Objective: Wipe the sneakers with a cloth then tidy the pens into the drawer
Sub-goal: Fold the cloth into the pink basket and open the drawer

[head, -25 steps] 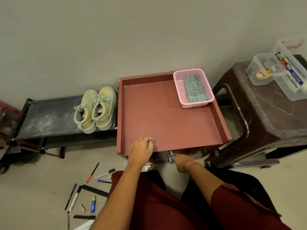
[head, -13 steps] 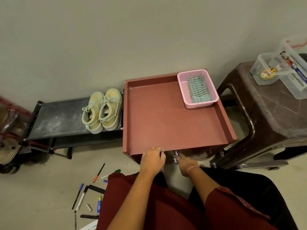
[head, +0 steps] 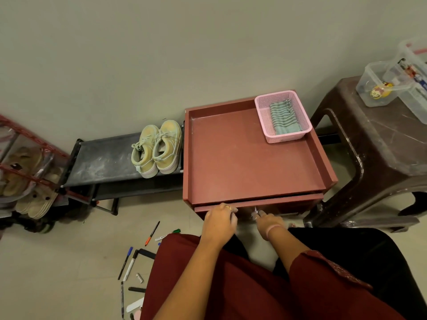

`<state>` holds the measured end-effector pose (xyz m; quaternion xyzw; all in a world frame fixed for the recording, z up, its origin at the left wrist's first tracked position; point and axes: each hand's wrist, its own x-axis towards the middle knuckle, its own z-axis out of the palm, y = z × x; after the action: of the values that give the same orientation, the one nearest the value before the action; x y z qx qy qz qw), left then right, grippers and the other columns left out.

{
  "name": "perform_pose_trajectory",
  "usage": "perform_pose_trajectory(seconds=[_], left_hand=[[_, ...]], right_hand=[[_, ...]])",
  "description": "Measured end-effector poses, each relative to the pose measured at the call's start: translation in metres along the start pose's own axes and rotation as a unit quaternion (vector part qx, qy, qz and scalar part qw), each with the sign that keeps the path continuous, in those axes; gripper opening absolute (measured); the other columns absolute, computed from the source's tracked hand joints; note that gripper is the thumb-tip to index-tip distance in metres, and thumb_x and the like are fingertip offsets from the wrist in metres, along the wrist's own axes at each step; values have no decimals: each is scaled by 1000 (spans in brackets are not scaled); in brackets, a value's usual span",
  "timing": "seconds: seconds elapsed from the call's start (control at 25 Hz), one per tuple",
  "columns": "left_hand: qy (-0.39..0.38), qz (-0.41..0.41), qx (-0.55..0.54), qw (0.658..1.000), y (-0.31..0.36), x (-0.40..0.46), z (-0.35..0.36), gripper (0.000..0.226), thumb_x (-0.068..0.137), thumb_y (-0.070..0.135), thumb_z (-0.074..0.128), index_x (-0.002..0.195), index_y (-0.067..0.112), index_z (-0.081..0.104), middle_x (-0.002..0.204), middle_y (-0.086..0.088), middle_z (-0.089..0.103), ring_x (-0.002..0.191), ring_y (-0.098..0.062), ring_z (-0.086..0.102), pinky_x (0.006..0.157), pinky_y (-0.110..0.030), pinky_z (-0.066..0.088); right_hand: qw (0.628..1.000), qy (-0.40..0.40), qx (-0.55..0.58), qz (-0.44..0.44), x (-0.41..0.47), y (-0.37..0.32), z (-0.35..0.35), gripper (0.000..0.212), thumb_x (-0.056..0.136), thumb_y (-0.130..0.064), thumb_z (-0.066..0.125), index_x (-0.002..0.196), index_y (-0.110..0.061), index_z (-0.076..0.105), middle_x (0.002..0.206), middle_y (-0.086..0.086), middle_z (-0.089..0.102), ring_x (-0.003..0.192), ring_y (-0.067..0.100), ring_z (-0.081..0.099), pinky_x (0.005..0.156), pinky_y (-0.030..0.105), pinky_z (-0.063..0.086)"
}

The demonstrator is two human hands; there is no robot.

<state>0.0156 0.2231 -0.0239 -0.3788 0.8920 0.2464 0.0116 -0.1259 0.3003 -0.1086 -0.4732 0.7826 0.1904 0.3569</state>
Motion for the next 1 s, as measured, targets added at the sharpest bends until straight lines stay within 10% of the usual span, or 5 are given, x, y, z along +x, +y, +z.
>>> perform_pose_trajectory(seconds=[0.2, 0.4, 0.6, 1.0], left_hand=[[-11, 7, 14, 1000, 9, -11, 1, 33, 94, 16, 44, 120, 17, 64, 123, 1, 62, 114, -15, 57, 100, -29, 40], [-71, -32, 21, 997, 21, -17, 14, 45, 94, 16, 41, 138, 12, 48, 141, -6, 51, 125, -23, 51, 105, -32, 36], [-148, -39, 47, 987, 28, -31, 32, 50, 99, 18, 34, 148, 4, 31, 153, -11, 35, 141, -24, 33, 117, -41, 17], [-215, -54, 98, 970, 15, -37, 76, 42, 100, 17, 30, 139, 8, 43, 149, -8, 39, 141, -24, 30, 118, -52, 10]], right_hand=[[998, 6, 46, -42, -32, 14, 19, 60, 91, -6, 41, 146, -26, 31, 146, 5, 40, 133, 26, 40, 103, 41, 39], [941, 272, 199, -24, -63, 35, 4, 41, 88, -10, 42, 123, -21, 59, 129, 3, 58, 117, 24, 54, 95, 33, 45], [991, 67, 111, -25, -72, 40, 10, 70, 88, -8, 47, 151, -13, 16, 156, 9, 23, 144, 24, 20, 118, 37, 17], [979, 156, 127, -32, -58, 46, 53, 46, 84, 7, 40, 125, -9, 55, 121, 12, 59, 117, 27, 51, 93, 35, 46]])
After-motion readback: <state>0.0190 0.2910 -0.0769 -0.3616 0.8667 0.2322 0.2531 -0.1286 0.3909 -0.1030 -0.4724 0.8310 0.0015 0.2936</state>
